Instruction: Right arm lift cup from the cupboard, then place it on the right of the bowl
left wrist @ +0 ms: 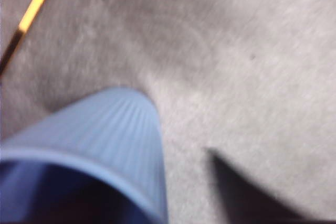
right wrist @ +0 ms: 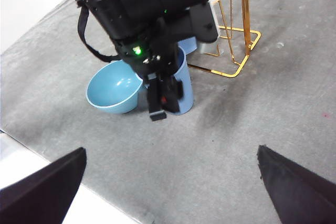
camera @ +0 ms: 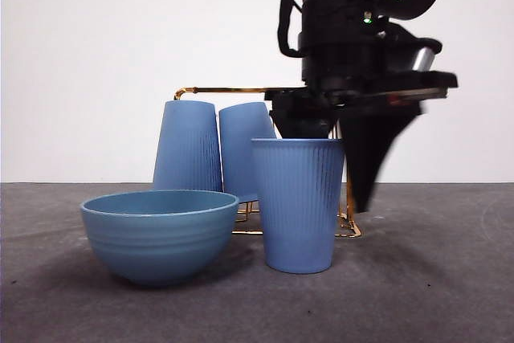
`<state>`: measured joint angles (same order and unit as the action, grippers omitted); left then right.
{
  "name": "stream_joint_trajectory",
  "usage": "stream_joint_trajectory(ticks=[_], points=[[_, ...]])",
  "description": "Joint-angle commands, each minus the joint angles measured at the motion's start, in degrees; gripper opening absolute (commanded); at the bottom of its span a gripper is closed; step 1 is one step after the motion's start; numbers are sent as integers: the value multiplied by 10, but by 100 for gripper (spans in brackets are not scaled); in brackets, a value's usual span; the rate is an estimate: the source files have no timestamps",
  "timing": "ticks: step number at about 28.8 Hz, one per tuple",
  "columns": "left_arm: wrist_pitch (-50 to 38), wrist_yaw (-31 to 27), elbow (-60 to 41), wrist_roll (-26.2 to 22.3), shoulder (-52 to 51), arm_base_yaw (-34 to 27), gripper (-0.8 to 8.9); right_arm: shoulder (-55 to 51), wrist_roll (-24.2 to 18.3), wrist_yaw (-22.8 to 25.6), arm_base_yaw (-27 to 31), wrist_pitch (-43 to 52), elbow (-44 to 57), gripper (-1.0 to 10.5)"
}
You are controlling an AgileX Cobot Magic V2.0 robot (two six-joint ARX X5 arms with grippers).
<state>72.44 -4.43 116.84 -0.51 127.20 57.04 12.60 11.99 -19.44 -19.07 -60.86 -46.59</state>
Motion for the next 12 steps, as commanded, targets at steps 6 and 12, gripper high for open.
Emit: stream_joint_trajectory(ticks=[6, 12], points=[[82, -3, 145, 10, 14, 9, 479, -1, -7, 1, -2, 4, -8, 527], [116, -2, 151, 25, -61, 12, 479, -1, -11, 0, -2, 4, -8, 527]])
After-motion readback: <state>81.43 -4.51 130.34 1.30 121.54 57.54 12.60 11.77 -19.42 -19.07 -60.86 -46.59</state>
